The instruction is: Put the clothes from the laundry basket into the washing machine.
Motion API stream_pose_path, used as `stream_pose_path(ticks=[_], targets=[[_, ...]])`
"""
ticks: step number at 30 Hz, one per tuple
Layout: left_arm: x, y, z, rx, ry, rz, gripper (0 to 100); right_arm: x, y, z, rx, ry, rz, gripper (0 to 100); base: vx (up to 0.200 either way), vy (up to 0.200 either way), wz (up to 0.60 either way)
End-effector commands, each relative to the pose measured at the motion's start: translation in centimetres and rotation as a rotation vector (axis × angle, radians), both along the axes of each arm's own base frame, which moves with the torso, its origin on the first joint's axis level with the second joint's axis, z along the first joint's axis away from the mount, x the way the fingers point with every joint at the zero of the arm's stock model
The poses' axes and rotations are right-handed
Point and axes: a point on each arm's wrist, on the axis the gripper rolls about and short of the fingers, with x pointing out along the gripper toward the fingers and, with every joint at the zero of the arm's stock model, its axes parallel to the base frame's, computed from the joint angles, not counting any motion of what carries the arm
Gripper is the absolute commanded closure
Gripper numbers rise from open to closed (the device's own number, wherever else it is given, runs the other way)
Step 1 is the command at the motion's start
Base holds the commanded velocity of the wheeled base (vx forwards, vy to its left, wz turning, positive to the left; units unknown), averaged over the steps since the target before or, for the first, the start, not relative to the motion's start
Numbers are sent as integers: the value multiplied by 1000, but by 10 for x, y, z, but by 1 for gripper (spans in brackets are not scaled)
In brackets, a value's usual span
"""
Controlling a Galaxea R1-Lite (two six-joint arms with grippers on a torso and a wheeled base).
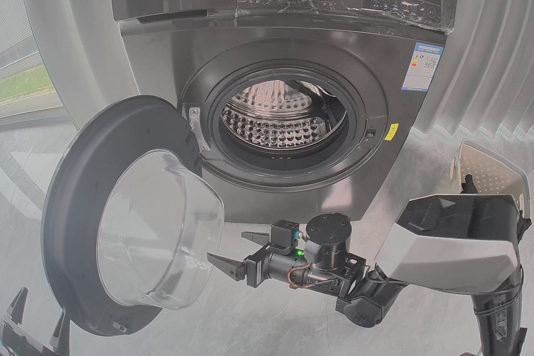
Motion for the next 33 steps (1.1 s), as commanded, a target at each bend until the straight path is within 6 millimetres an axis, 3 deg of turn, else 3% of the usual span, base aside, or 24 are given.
stream_pose_path(ticks=[1,6,9,14,25,33], targets=[[0,0,-5,0,6,1,0,-18,-35,61,46,-76,-43,0,0,0,0],[0,0,-5,5,6,1,0,-36,-83,101,1,-223,-152,0,0,0,0],[0,0,-5,5,6,1,0,-58,-110,126,21,-272,-196,0,0,0,0],[0,0,-5,6,6,1,0,-78,-137,138,27,-287,-228,0,0,-40,0],[0,0,-5,6,6,1,0,-91,-154,146,42,-312,-253,0,0,-200,0],[0,0,-5,6,6,1,0,-102,-171,148,21,-348,-278,0,0,0,0]])
